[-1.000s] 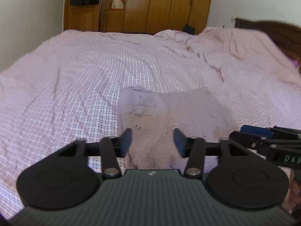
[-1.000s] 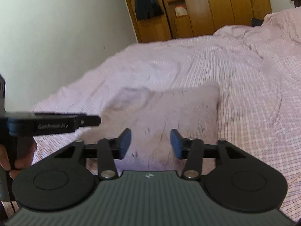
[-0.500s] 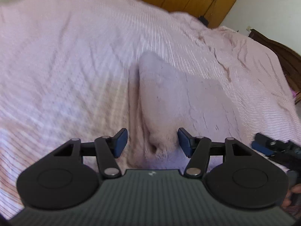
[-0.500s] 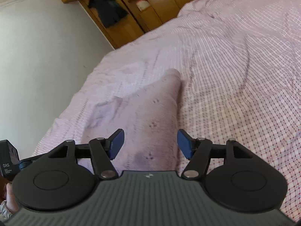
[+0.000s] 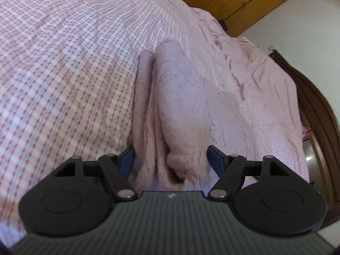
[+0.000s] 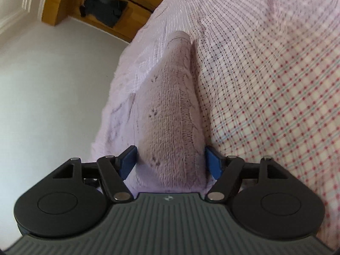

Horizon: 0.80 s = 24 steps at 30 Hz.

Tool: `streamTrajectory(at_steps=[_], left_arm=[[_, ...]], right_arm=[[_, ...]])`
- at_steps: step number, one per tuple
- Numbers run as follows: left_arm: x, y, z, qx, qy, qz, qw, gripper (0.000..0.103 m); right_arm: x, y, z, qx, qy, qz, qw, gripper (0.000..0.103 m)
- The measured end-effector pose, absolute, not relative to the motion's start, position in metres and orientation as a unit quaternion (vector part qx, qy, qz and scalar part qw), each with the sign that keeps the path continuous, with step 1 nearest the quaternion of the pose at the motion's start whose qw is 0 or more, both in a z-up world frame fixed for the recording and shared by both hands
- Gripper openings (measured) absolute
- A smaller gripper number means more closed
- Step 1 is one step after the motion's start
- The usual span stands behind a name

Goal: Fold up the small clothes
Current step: 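Roll both tools sideways and close both grippers on the bundle's side edge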

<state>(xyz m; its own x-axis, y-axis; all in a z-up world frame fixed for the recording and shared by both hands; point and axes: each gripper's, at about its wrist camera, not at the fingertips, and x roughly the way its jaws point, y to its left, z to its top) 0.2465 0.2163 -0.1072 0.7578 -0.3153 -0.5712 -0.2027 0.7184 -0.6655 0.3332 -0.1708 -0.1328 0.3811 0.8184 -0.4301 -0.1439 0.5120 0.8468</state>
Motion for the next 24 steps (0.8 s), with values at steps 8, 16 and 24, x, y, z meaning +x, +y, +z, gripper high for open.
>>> streamTrajectory(at_steps=[8,16,24], left_arm=[[0.253,0.213,-0.108,-0.377,0.334,-0.032,0.863,0.074],[0.240,0.194,-0.107,-0.379,0.333,-0.043,0.862,0.074],[0.256,0.189,-0.109,-0.381,0.337,-0.048,0.860,0.085]], right_arm=[[0.347,-0.168,-0.145,0.390,0.429,0.344,0.738,0.075],[0.344,-0.169,-0.146,0.383,0.444,0.378,0.717,0.076],[0.343,-0.164,-0.149,0.395,0.436,0.368,0.720,0.076]])
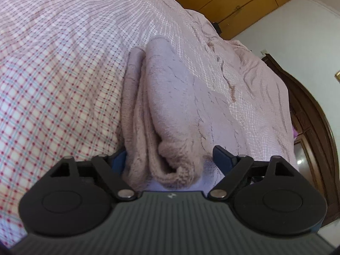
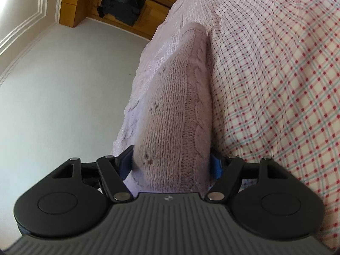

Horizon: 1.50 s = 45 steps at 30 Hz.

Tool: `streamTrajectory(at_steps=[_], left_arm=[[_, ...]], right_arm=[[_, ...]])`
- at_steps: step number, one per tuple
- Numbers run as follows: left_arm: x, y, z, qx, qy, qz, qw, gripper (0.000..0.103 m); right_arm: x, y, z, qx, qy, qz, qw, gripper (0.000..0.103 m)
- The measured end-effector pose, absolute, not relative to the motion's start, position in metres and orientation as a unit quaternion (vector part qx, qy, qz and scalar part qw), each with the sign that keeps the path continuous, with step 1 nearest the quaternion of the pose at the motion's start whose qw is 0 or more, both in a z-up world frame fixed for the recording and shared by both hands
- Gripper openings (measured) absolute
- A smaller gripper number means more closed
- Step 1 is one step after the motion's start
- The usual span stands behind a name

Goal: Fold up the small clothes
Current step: 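Roll both tools sideways and close both grippers on the bundle's side edge, then lift the gripped side edge with both grippers and fold it over the bundle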

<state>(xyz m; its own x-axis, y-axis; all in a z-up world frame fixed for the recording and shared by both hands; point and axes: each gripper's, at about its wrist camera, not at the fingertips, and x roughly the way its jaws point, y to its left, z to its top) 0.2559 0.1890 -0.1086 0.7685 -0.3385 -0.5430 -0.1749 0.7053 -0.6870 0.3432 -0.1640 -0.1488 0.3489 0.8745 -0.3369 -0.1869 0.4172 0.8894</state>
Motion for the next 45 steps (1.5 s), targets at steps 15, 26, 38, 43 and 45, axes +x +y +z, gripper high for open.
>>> streamTrajectory(at_steps=[15,26,38,43,45], left_arm=[[0.259,0.202,-0.122,-0.424,0.328,-0.053,0.842,0.046],[0.252,0.245,-0.169,-0.615,0.284,-0.097,0.729,0.043],[0.270,0.202,-0.122,-0.457,0.320,-0.061,0.828,0.078],[0.277,0.188,-0.121,-0.437,0.318,-0.030,0.841,0.051],[0.278,0.189,-0.126,-0.454,0.317,-0.028,0.832,0.046]], right_arm=[[0.351,-0.179,-0.164,0.474,0.424,0.376,0.674,0.076],[0.353,-0.191,-0.174,0.494,0.413,0.405,0.649,0.076],[0.340,-0.182,-0.163,0.452,0.414,0.395,0.684,0.075],[0.340,-0.169,-0.160,0.441,0.413,0.383,0.699,0.070],[0.340,-0.167,-0.162,0.442,0.414,0.378,0.701,0.063]])
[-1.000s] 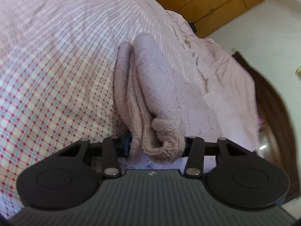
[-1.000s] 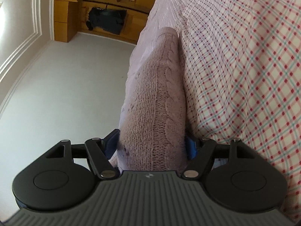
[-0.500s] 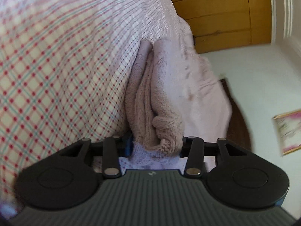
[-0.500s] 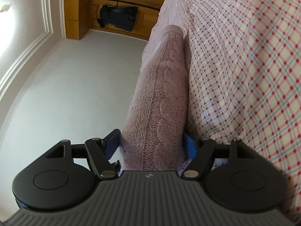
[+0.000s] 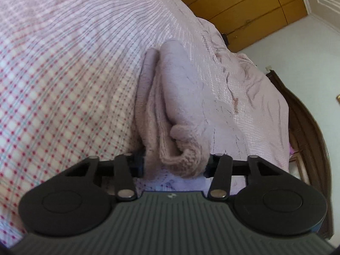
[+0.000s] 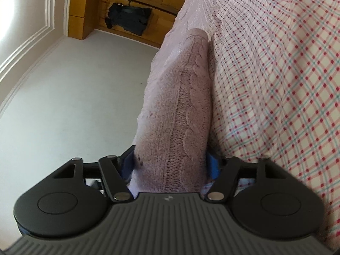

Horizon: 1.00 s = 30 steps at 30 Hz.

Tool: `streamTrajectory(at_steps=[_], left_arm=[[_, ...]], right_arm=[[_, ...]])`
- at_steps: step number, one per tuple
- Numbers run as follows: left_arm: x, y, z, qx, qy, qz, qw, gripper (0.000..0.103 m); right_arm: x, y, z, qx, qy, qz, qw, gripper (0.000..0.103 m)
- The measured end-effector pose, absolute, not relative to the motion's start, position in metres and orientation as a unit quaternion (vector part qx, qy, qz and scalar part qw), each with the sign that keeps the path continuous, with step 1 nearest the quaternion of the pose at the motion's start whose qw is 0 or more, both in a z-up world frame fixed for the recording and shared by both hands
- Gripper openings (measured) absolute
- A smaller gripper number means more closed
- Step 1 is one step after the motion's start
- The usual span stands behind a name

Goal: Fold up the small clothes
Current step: 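Lift the gripped side edge with both grippers and fold it over the bundle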

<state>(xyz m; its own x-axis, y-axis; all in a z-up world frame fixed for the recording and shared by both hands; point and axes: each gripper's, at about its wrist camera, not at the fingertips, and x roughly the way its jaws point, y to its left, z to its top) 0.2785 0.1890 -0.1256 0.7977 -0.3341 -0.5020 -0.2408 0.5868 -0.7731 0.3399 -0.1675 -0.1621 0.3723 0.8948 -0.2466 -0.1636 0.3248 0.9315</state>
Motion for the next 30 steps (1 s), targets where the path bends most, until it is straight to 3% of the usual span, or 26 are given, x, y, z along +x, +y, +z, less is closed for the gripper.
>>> streamTrajectory(at_steps=[4,8,10,13,15,16,21,30], left_arm=[[0.272,0.187,-0.127,-0.469,0.311,-0.034,0.826,0.042],[0.263,0.199,-0.125,-0.494,0.309,-0.035,0.812,0.042],[0.254,0.202,-0.127,-0.499,0.311,-0.033,0.808,0.042],[0.248,0.199,-0.137,-0.505,0.312,-0.029,0.805,0.042],[0.239,0.199,-0.142,-0.509,0.311,-0.029,0.802,0.042],[0.236,0.199,-0.141,-0.508,0.310,-0.029,0.803,0.042],[0.234,0.198,-0.133,-0.531,0.301,-0.026,0.792,0.038],[0.235,0.171,-0.051,-0.512,0.265,-0.063,0.815,0.036]], right_arm=[[0.337,-0.163,-0.154,0.420,0.411,0.372,0.718,0.054],[0.335,-0.162,-0.146,0.418,0.416,0.364,0.721,0.054],[0.336,-0.165,-0.155,0.456,0.428,0.351,0.696,0.073],[0.333,-0.166,-0.160,0.478,0.417,0.359,0.685,0.077],[0.333,-0.159,-0.157,0.449,0.427,0.361,0.697,0.074],[0.333,-0.155,-0.156,0.436,0.432,0.361,0.702,0.063],[0.324,-0.150,-0.147,0.430,0.415,0.351,0.721,0.046],[0.306,-0.181,-0.081,0.467,0.397,0.321,0.722,0.042]])
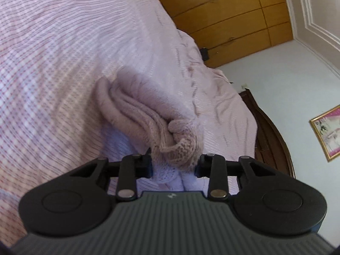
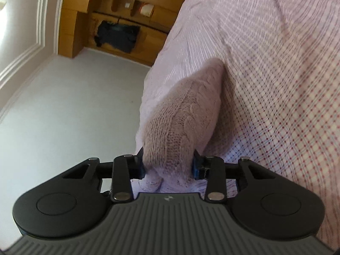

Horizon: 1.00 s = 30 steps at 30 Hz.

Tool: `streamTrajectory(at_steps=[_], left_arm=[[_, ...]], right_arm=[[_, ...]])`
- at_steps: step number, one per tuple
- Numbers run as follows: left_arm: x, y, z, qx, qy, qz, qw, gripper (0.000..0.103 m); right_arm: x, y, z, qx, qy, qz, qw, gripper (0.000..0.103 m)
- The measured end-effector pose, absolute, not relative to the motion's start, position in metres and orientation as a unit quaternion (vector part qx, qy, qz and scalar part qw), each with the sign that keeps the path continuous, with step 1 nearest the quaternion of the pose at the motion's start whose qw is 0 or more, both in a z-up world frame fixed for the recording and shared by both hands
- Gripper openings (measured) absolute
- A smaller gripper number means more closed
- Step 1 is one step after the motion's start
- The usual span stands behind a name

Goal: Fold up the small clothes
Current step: 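Lift the gripped side edge with both grippers and fold it over the bundle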

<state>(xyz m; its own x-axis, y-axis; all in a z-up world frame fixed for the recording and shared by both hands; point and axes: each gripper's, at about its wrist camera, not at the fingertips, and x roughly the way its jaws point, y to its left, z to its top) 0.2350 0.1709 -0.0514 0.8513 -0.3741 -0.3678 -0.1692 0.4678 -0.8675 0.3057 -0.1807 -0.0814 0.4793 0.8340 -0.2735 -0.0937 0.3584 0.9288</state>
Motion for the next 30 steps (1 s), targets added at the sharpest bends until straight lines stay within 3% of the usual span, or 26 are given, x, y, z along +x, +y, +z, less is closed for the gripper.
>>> streamTrajectory(at_steps=[12,19,24,30], left_arm=[[0.303,0.137,0.017,-0.488,0.250,-0.087,0.832,0.035],[0.351,0.122,0.061,-0.441,0.199,-0.124,0.866,0.035],[0.349,0.103,0.015,-0.409,0.224,-0.113,0.877,0.035],[0.327,0.092,-0.094,-0.466,0.329,-0.083,0.817,0.035]], right_arm=[[0.325,-0.230,-0.002,0.485,0.356,0.288,0.745,0.039],[0.371,-0.243,0.048,0.485,0.273,0.317,0.768,0.039],[0.373,-0.256,0.011,0.474,0.289,0.303,0.774,0.039],[0.323,-0.282,-0.100,0.514,0.378,0.215,0.739,0.039]])
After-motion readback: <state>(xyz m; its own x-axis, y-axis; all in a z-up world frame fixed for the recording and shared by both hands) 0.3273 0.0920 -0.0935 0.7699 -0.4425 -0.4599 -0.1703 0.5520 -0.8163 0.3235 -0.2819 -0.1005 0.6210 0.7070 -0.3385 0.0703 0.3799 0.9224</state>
